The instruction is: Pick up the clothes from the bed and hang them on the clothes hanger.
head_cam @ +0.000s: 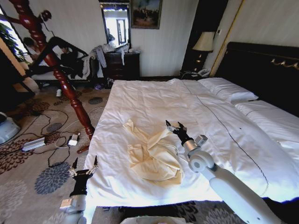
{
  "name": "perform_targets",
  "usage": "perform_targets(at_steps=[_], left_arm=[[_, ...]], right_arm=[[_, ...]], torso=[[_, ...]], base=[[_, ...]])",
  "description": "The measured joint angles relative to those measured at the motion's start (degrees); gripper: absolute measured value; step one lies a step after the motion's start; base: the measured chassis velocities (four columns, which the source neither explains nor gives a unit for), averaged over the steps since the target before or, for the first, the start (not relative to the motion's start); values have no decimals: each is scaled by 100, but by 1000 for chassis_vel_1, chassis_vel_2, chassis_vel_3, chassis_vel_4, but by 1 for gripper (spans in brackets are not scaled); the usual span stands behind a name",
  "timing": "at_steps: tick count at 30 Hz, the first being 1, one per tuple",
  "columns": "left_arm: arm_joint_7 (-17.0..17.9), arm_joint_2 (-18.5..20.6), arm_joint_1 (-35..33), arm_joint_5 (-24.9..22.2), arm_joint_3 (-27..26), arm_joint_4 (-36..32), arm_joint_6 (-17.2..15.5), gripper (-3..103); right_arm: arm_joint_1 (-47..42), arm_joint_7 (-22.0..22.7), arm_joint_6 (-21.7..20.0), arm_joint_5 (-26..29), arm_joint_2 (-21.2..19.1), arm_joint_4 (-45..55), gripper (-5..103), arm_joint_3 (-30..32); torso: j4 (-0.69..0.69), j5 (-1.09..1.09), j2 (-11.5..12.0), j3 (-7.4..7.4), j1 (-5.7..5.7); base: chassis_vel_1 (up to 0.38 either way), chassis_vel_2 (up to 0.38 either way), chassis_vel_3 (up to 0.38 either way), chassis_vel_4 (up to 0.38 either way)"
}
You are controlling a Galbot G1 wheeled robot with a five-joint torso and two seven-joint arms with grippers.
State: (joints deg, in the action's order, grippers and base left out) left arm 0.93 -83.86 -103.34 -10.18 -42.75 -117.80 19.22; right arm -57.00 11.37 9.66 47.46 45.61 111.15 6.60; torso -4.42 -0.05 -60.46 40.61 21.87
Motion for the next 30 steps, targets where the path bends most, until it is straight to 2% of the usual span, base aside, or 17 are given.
perform_targets(at_steps=[1,2,5,6,7,9,11,12,16,17,21,22,24,25,27,28,30], left_arm=[[2,4,-1,2,0,0,0,100],[2,4,-1,2,0,0,0,100],[-8,7,32,18,27,1,-23,100],[-10,12,50,29,31,9,-29,100],[-10,12,50,29,31,9,-29,100],[-8,39,105,34,41,57,-58,100],[-14,87,138,-49,102,79,-114,100],[-14,87,138,-49,102,79,-114,100],[-333,590,450,-866,566,8,-504,100],[-333,590,450,-866,566,8,-504,100],[-449,1510,1567,-1992,1121,282,-1145,100],[-449,1510,1567,-1992,1121,282,-1145,100],[-492,1848,2198,-2427,1413,665,-1323,100],[-539,1954,2506,-2544,1586,889,-1364,100],[-630,2045,3083,-2605,1949,1310,-1378,100],[-630,2045,3083,-2605,1949,1310,-1378,100],[-701,2009,3566,-2504,2435,1674,-1380,100]], right_arm=[[-40,-372,148,-531,-43,-141,100,6],[-40,-372,148,-531,-43,-141,100,6],[-182,-737,376,-1071,-18,-194,100,-104],[-182,-798,490,-1304,49,-247,100,-112],[-182,-798,490,-1304,49,-247,100,-112],[-79,-1160,960,-1913,174,-490,100,-63],[-20,-1458,1193,-2172,153,-572,100,-15],[-20,-1458,1193,-2172,153,-572,100,-15],[24,-1634,1317,-2175,56,-545,100,-151],[24,-1634,1317,-2175,56,-545,100,-151],[165,-1711,1311,-1943,126,-639,100,-395],[165,-1711,1311,-1943,126,-639,100,-395],[226,-1715,1276,-1832,108,-688,100,-482],[241,-1718,1260,-1770,87,-704,100,-513],[265,-1726,1231,-1573,30,-711,100,-550],[265,-1726,1231,-1573,30,-711,100,-550],[280,-1713,1187,-1357,-17,-694,100,-556]], torso=[[-2,6,0,0,-1],[-2,6,0,0,-1],[-7,8,1,1,1],[-5,6,1,1,1],[-5,6,1,1,1],[-2,6,0,0,0],[-1,4,0,0,0],[-1,4,0,0,0],[-4,5,0,0,-1],[-4,5,0,0,-1],[-5,6,0,1,1],[-5,6,0,1,1],[-6,5,1,1,1],[-2,5,1,1,0],[-4,5,0,1,1],[-4,5,0,1,1],[-6,5,1,2,2]], base=[[0,0,0,0],[0,0,0,0],[0,0,0,0],[0,0,0,0],[0,0,0,0],[0,0,0,0],[0,0,0,0],[0,0,0,0],[0,0,0,0],[0,0,0,0],[0,0,0,0],[0,0,0,0],[0,0,0,0],[0,0,0,0],[0,0,0,0],[0,0,0,0],[0,0,0,0]])
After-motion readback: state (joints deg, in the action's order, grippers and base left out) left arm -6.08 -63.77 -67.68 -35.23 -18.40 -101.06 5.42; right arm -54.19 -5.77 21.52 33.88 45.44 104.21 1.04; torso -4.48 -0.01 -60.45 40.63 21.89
